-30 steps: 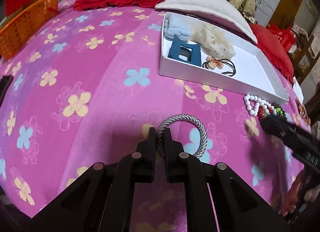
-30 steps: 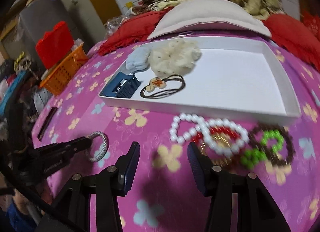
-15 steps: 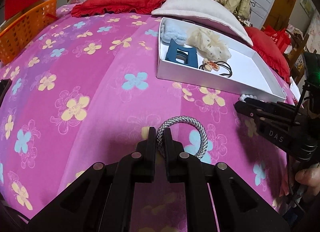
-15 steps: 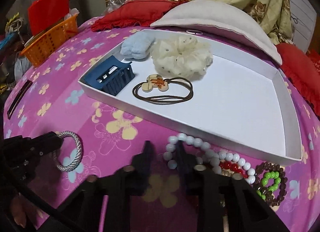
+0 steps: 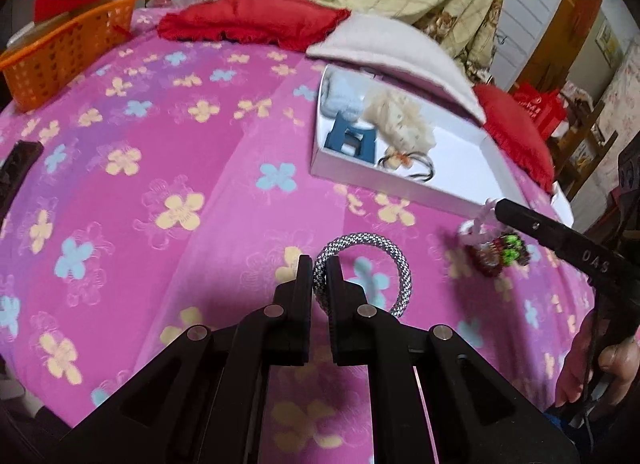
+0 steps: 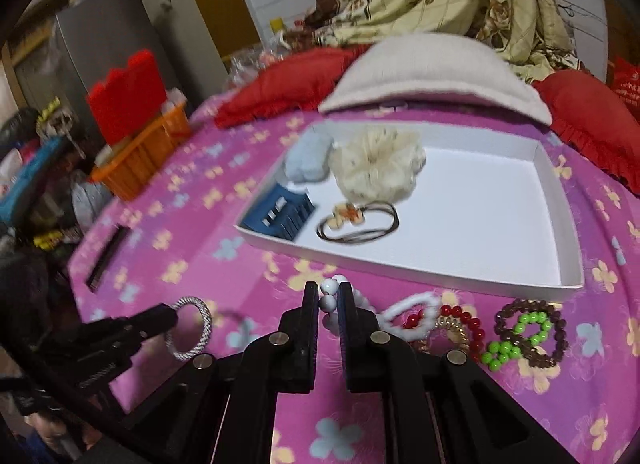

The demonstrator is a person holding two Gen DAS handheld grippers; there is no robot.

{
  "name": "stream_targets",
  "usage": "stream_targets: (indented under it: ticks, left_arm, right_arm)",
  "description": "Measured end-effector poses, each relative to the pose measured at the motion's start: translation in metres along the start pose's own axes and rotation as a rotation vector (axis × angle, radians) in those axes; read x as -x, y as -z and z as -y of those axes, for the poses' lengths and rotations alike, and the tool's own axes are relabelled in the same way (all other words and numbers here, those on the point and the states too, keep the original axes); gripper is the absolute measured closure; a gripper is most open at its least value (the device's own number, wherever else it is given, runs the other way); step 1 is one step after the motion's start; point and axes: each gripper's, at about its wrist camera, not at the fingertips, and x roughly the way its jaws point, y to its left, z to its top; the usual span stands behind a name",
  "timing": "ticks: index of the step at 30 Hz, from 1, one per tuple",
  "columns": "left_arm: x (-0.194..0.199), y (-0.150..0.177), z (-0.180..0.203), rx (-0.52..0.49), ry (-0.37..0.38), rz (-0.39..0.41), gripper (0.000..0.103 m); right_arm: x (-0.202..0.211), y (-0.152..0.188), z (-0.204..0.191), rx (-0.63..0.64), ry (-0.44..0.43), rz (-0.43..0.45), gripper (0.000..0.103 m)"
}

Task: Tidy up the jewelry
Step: 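Hold the bangle in left tool while right tool grasps the white pearl bracelet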

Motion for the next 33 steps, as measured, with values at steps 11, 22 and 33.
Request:
stream_targets:
  ticks: [11,22,33]
  left_arm:
    - [0.046,0.0,0.021,-0.051,0.02,0.062,0.098]
    - [0.037,-0.021,0.039,-0.084,0.022,0.028,0.098]
    - [-0.048,-0.08,0.091,-0.126,0.068,-0.03,0.098]
  right_arm:
    - [0.048,-0.016,-0.002,-0.005,-0.016,0.091,0.094]
    - [0.053,-0.059,0.028,0.001,0.043,0.124,0.094]
    - [-0.013,-0.118,0.064,-0.038,0.085,0.039,0.094]
